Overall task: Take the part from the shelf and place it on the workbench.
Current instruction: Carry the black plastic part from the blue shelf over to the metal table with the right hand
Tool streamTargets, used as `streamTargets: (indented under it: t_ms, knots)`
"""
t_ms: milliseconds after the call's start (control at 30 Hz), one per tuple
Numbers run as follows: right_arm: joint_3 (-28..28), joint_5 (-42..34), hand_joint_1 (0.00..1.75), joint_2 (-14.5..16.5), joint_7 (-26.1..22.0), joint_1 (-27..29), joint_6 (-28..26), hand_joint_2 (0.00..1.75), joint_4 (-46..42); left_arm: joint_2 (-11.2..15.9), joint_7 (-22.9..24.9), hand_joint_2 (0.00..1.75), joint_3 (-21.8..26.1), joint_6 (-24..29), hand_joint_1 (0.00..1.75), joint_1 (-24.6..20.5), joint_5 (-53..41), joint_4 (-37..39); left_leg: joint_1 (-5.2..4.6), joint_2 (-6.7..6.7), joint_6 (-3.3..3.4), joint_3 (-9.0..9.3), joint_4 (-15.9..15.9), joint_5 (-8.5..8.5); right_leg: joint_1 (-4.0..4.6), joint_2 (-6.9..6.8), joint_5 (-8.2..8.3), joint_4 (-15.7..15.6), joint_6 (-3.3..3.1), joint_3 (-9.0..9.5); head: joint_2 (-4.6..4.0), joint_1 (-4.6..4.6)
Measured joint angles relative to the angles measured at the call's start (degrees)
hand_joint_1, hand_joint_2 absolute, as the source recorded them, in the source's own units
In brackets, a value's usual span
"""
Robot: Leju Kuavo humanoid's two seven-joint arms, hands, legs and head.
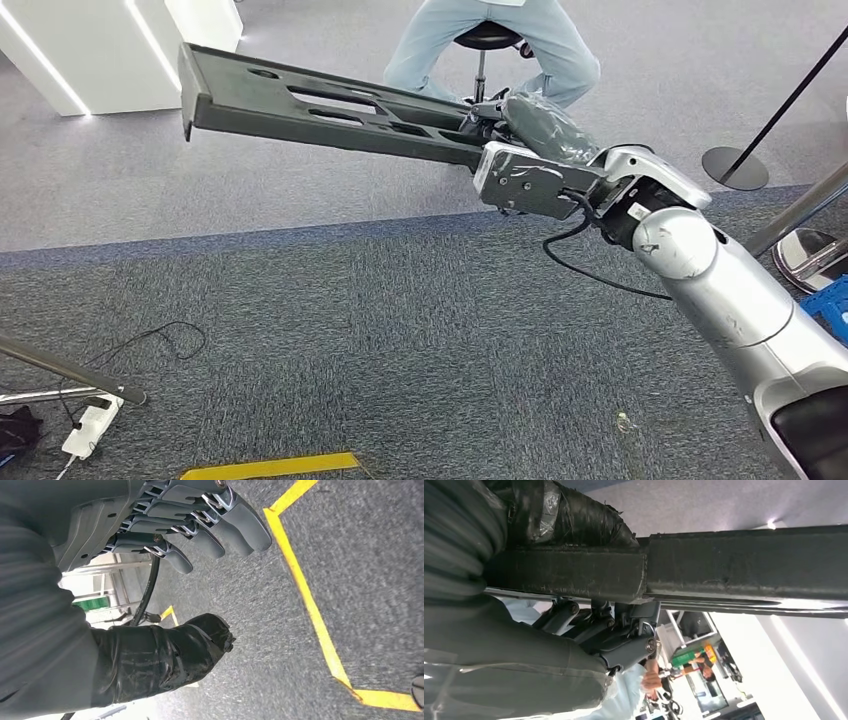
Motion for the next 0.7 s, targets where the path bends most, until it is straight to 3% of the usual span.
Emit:
streamTargets:
  t_ms: [33, 133, 200, 300, 333, 367, 400, 500, 567, 633, 700]
  knots:
    - [0.0, 0.0, 1.75, 0.0, 0.0, 0.0, 0.0, 1.75, 0.0, 0.0, 0.0, 1.75, 0.0, 0.0, 0.00, 0.0, 0.0, 0.0, -0.18, -0.04, 0.21, 1.06, -2.2, 0.51, 0.03, 0.04, 0.05, -0.1, 0.21, -0.06, 0.00, 0.01]
    - [0.0, 0.0, 1.75, 0.0, 0.0, 0.0, 0.0, 1.75, 0.0, 0.1, 0.0, 1.75, 0.0, 0.0, 0.00, 0.0, 0.0, 0.0, -0.46, -0.05, 1.00, 1.57, -3.6, 0.79, -0.01, 0.10, 0.20, -0.4, 1.07, -0.19, 0.00, 0.03]
    - [0.0, 0.0, 1.75, 0.0, 0.0, 0.0, 0.0, 1.75, 0.0, 0.1, 0.0, 1.75, 0.0, 0.0, 0.00, -0.1, 0.0, 0.0, -0.31, 0.05, 1.77, 1.99, -4.5, 1.27, -0.02, 0.05, -1.05, 1.0, 1.49, -0.83, 0.00, 0.09]
    - [0.0, 0.0, 1.75, 0.0, 0.0, 0.1, 0.0, 1.75, 0.1, 0.1, 0.0, 1.75, 0.0, 0.0, 0.00, -0.1, 0.0, 0.0, -0.36, 0.10, 2.50, 2.20, -4.9, 1.48, 0.05, -0.02, -6.06, 10.9, 1.71, -5.27, 0.00, 0.15]
    - [0.0, 0.0, 1.75, 0.0, 0.0, 0.3, 0.0, 1.75, 0.1, 0.1, 0.0, 1.75, 0.0, 0.0, 0.00, -0.1, 0.0, 0.0, -0.40, 0.09, 2.56, 2.19, -4.8, 1.42, 0.05, -0.02, -7.03, 13.9, 1.76, -6.75, 0.00, 0.14]
    - [0.0, 0.0, 1.75, 0.0, 0.0, 0.4, 0.0, 1.75, 0.1, 0.1, 0.0, 1.75, 0.0, 0.0, 0.00, 0.0, 0.0, 0.0, -0.42, 0.08, 2.61, 2.18, -4.7, 1.35, 0.03, -0.03, -6.97, 15.2, 1.80, -7.43, 0.00, 0.14]
    - [0.0, 0.0, 1.75, 0.0, 0.0, 0.5, 0.0, 1.75, 0.1, 0.1, 0.0, 1.75, 0.0, 0.0, 0.00, 0.0, 0.0, 0.0, -0.41, 0.05, 2.59, 2.18, -4.5, 1.24, 0.01, -0.05, -5.84, 14.2, 1.81, -7.02, 0.00, 0.14]
    - [0.0, 0.0, 1.75, 0.0, 0.0, 0.3, 0.0, 1.75, 0.1, 0.0, 0.0, 1.75, 0.0, 0.0, 0.00, 0.0, 0.0, 0.0, -0.39, -0.04, 2.06, 1.96, -3.4, 0.50, -0.02, -0.07, -0.95, 3.8, 1.66, -2.01, 0.00, 0.14]
    - [0.0, 0.0, 1.75, 0.0, 0.0, 0.2, 0.0, 1.75, 0.1, 0.1, 0.0, 1.75, 0.0, 0.0, 0.00, 0.0, 0.0, 0.0, -0.51, -0.09, 1.54, 1.52, -2.8, 0.19, 0.12, -0.02, -0.40, 0.6, 1.37, -0.43, 0.00, 0.10]
    - [0.0, 0.0, 1.75, 0.0, 0.0, 0.2, 0.0, 1.75, 0.1, 0.1, 0.0, 1.75, 0.0, 0.0, 0.00, 0.0, 0.0, 0.0, -0.56, -0.11, 1.19, 1.32, -2.7, 0.16, 0.20, 0.02, -0.33, 0.4, 0.93, -0.39, 0.00, 0.08]
    - [0.0, 0.0, 1.75, 0.0, 0.0, 0.1, 0.0, 1.75, 0.1, 0.1, 0.0, 1.75, 0.0, 0.0, 0.00, 0.0, 0.0, 0.0, -0.43, -0.05, 0.62, 0.74, -1.2, -0.95, 0.05, -0.03, -0.18, 0.1, 0.37, -0.21, 0.00, 0.00]
